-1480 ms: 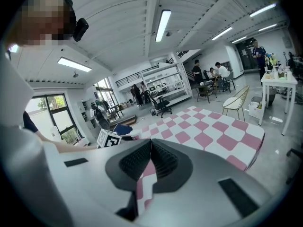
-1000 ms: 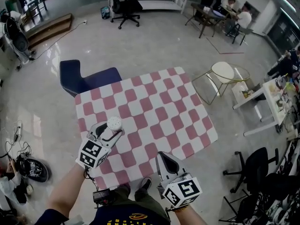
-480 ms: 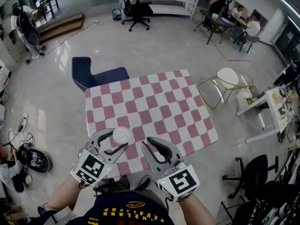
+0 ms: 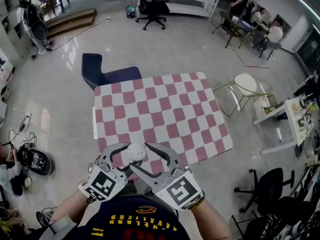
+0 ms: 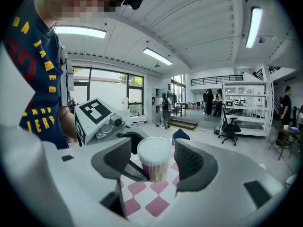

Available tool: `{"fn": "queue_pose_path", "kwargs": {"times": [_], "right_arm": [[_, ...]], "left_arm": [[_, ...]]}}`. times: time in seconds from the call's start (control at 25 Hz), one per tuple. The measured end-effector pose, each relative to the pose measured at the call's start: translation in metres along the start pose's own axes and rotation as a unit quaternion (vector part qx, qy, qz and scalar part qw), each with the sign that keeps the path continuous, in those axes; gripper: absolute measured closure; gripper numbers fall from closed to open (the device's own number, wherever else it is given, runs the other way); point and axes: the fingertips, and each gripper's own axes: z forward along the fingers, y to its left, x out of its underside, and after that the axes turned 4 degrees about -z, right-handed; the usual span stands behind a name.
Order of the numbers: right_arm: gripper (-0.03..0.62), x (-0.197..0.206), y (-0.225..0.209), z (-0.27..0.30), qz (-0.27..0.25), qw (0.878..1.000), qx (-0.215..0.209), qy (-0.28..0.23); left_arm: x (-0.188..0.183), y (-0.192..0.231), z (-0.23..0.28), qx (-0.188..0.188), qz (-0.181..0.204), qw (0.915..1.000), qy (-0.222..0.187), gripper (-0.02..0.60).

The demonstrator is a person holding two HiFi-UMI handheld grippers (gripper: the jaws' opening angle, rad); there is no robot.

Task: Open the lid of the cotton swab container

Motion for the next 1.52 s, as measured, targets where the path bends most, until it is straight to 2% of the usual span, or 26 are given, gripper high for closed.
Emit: {"fn": "queue_pose_path", "kwargs": {"times": [0.24, 0.44, 0.56, 0.8, 1.08, 1.16, 1.24, 1.32, 1.52], "right_arm": [[0.33, 0.014, 0.007, 0.009, -0.039, 0.999, -0.013, 0.034], [0.33, 0.02, 0.011, 0.019, -0.064, 0.997, -0.028, 0.042], [0.332, 0.02, 0.006, 0.02, -0.053, 0.997, -0.034, 0.054], [0.339, 0.018, 0.006, 0.022, -0.036, 0.998, -0.031, 0.044], [0.344, 0.025, 0.004, 0.023, 0.035, 0.998, -0.039, 0.033], [0.345, 0.025, 0.001, 0.022, 0.091, 0.995, -0.047, 0.017], [0.347, 0.024, -0.003, 0.02, 0.168, 0.984, -0.059, -0.002], [0.347, 0.024, -0.007, 0.019, 0.21, 0.975, -0.066, -0.013], [0.345, 0.017, -0.013, 0.017, 0.209, 0.976, -0.051, -0.023]], "left_arm": [[0.008, -0.009, -0.003, 0.016, -0.007, 0.9998, 0.002, 0.342], [0.01, -0.008, -0.003, 0.031, -0.004, 0.9995, 0.002, 0.342], [0.013, -0.005, -0.002, 0.03, -0.002, 0.9996, 0.004, 0.342], [0.012, -0.003, -0.006, 0.028, -0.004, 0.9996, 0.002, 0.342], [0.018, -0.005, -0.005, 0.039, -0.015, 0.9991, -0.003, 0.342], [0.02, -0.005, -0.003, 0.035, -0.005, 0.9994, 0.002, 0.342], [0.022, -0.006, -0.002, 0.031, 0.008, 0.9995, 0.007, 0.345], [0.022, -0.007, -0.002, 0.034, 0.005, 0.9994, 0.006, 0.345], [0.021, -0.005, -0.003, 0.038, -0.006, 0.9993, 0.0, 0.345]]}}
